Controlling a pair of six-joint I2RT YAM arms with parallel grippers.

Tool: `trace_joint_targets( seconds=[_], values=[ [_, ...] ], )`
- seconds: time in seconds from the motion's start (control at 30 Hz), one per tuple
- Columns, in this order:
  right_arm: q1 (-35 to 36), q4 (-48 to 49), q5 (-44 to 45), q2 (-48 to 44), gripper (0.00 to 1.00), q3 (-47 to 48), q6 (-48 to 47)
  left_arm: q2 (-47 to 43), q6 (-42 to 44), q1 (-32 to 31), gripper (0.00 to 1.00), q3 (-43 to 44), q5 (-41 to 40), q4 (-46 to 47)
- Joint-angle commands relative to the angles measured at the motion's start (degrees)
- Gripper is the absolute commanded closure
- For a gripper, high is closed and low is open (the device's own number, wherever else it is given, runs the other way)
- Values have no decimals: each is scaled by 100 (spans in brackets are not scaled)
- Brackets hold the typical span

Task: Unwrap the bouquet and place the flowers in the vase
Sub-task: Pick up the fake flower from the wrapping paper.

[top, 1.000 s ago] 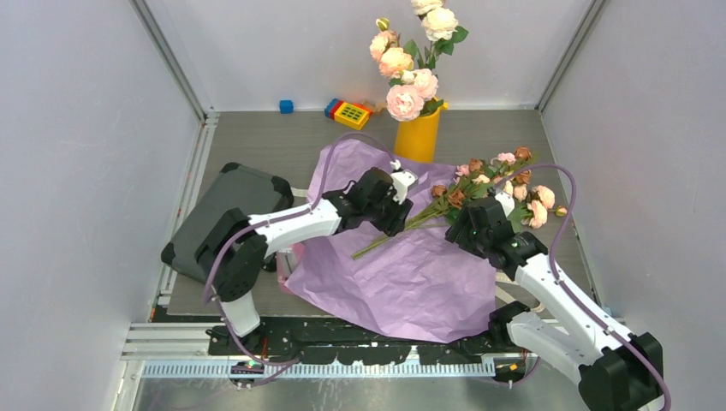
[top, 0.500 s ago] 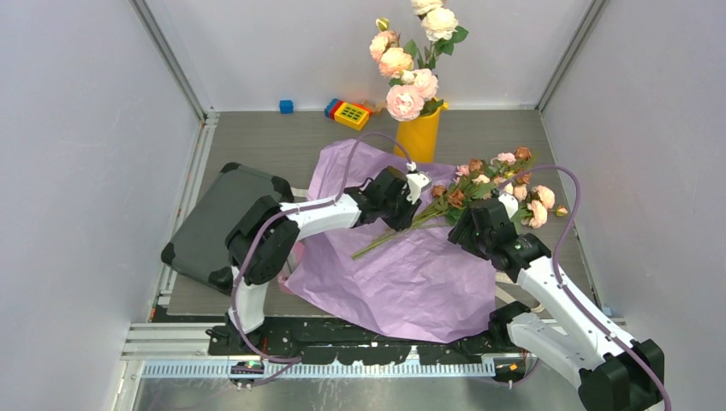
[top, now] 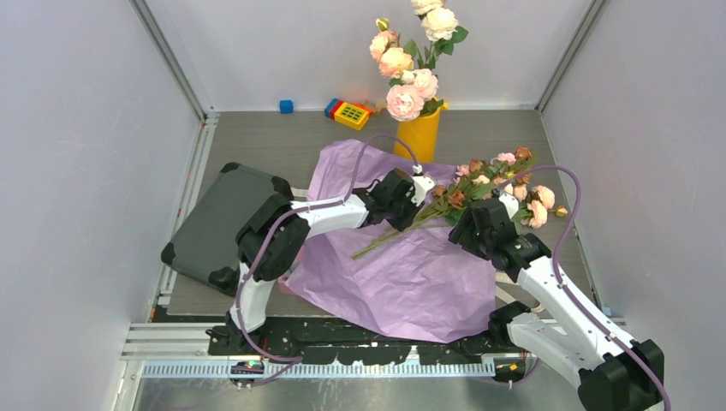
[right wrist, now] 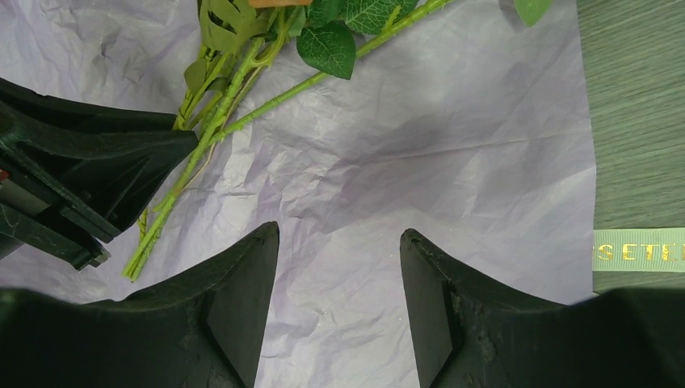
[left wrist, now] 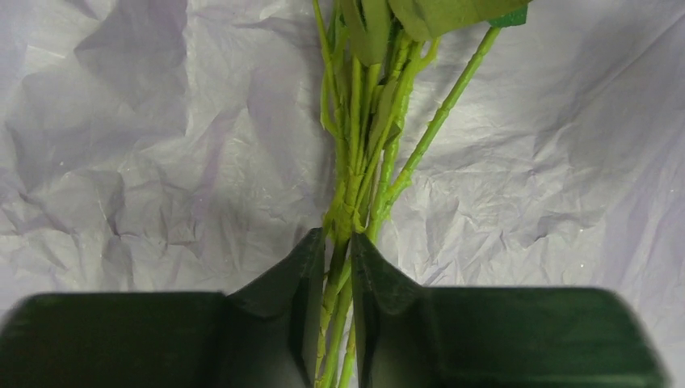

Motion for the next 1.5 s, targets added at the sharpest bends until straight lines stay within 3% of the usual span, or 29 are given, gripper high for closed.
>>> trace_joint_targets(
  seconds=[0.0, 0.1, 0.5, 0.73, 1.03, 1.27, 1.47],
  values=[
    [-44, 72, 35, -95, 38, 149, -35, -10, 146, -43, 88, 217, -219, 104],
    [-53, 72, 39, -100, 38, 146, -42, -44, 116, -43, 100, 224, -151, 107],
    [-68, -171, 333, -448, 38, 340, -114, -910, 14, -51, 100, -482, 94, 820],
    [-65, -81, 419, -1222, 38, 397, -140, -1867, -537, -138, 100, -1219, -48, 1505],
    [-65, 1446, -1062, -2343, 23, 181, 76, -2825, -1951, -375, 100, -1884, 460, 2061],
    [-65, 1825, -2240, -1862, 21, 361, 57, -3420, -2546, -390, 100, -2250, 688, 2682],
    [-64, 2732, -3039, -1428, 26, 226, 455, -3559, -2768, -395, 100, -2392, 1068, 3016]
  ],
)
